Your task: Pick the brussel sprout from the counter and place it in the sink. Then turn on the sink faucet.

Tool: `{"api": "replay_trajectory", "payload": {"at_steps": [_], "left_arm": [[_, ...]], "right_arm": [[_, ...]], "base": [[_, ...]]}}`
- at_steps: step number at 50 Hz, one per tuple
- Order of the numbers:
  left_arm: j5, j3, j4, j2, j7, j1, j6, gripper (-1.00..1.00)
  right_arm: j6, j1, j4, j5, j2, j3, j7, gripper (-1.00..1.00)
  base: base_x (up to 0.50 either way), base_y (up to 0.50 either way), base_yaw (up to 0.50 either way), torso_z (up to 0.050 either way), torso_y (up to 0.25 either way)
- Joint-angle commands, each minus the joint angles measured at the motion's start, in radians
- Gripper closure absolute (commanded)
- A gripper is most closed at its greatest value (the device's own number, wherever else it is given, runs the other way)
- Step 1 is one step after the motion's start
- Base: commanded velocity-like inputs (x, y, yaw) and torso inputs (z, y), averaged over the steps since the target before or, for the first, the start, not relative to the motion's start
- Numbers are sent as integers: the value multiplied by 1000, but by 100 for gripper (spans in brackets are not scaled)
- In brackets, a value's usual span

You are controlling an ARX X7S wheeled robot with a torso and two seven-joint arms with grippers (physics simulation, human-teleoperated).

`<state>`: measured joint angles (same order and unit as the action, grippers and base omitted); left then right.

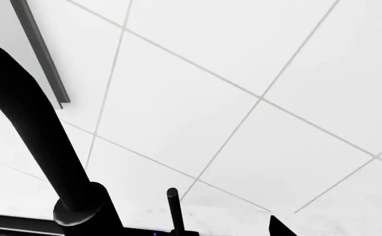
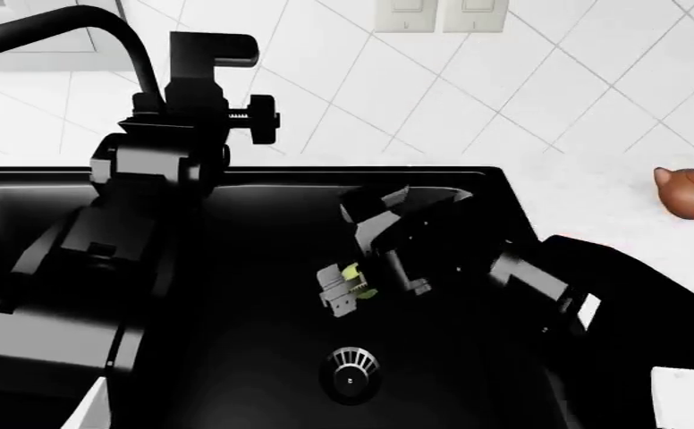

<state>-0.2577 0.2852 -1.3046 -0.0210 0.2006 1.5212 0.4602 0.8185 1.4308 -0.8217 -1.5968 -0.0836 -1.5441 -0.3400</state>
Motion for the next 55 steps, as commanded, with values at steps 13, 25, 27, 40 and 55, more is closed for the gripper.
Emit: {"api": "replay_trajectory", "payload": {"at_steps": [13, 25, 27, 40, 55], "left_arm": [[25, -23, -4, 20, -26, -14, -21, -100], [38, -36, -4, 20, -30, -25, -24, -100], [39, -38, -4, 20, -31, -26, -24, -100], [66, -64, -4, 20, -38, -24, -20, -100], [84, -79, -4, 20, -45, -17, -19, -100]], "right_arm": [[-42, -177, -112, 143, 84, -16, 162, 100], [-28, -208, -118, 158, 84, -15, 179, 100], [-29, -211, -116, 159, 84, -14, 179, 100], [-26, -199, -106, 164, 84, -13, 199, -100], [7, -22, -18, 108, 83, 3, 121, -100]], "base": [[0, 0, 0, 0, 0], [0, 0, 0, 0, 0], [0, 0, 0, 0, 0], [0, 0, 0, 0, 0], [0, 0, 0, 0, 0]]}}
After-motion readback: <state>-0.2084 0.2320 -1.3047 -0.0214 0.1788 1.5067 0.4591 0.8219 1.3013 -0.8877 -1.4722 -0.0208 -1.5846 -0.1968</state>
